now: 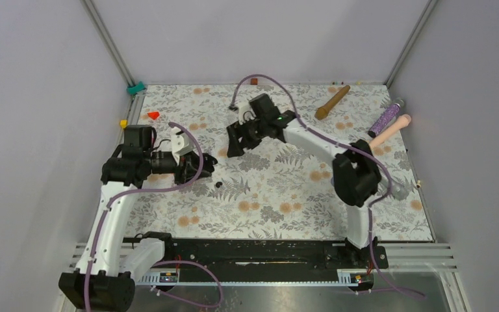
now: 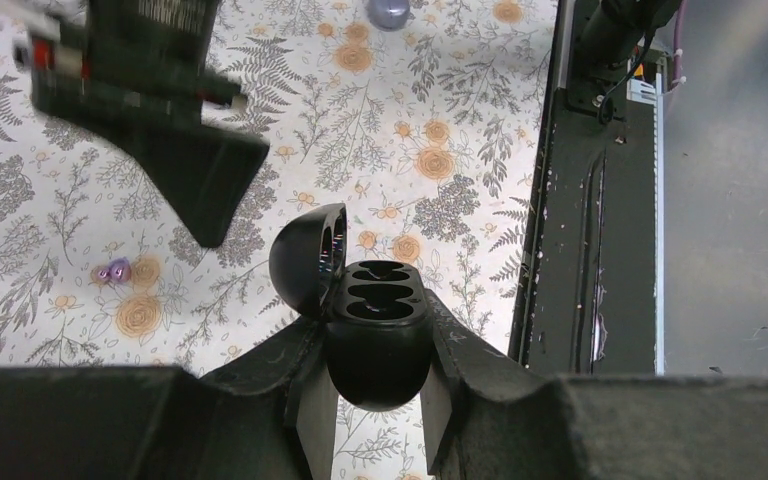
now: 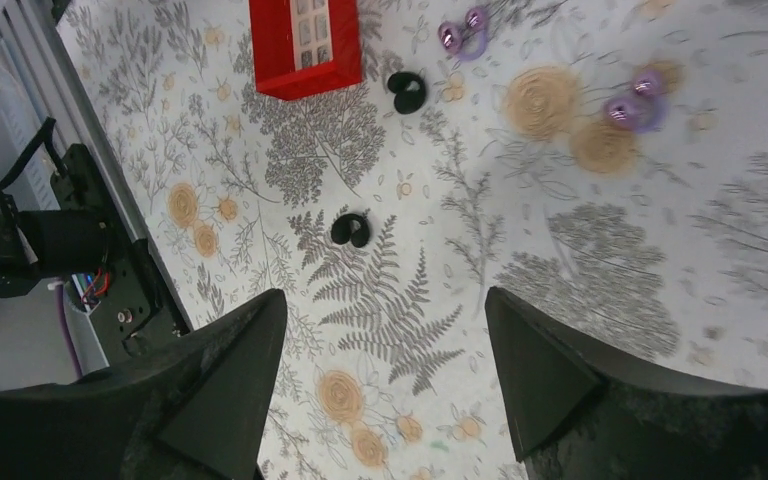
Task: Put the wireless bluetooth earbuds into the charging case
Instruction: Pick up the earbud from the center of the board.
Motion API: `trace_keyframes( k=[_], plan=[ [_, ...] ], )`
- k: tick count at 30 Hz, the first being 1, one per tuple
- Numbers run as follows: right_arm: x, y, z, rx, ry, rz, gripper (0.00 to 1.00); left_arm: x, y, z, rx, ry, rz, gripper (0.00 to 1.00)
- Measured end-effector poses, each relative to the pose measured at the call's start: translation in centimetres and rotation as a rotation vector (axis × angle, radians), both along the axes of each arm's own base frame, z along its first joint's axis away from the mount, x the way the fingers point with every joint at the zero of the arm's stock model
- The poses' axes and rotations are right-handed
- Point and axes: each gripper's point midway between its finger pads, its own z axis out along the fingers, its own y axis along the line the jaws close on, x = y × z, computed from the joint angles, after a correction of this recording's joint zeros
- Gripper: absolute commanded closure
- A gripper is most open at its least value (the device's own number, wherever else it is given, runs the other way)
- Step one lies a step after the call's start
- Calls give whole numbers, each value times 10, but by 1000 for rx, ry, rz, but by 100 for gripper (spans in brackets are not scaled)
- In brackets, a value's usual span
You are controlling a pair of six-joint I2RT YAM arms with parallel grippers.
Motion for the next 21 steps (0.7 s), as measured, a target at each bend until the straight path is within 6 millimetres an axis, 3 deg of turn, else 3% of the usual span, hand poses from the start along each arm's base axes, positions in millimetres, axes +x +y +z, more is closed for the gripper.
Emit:
trace_keyframes(
  k=[4,9,15,21],
  plan=[
    [-20,33,-40,-68,95,64,29,-10,5,-1,2,-30,16,100],
    [-46,61,-67,-127,165,124,33,-8,11,0,-13,-37,36,100],
    [-78,69,-85,-197,202,172,35,-6,15,-6,-32,-6,56,100],
    [-81,74,-97,-220,222,178,35,-6,18,-4,-48,-17,65,100]
  ],
)
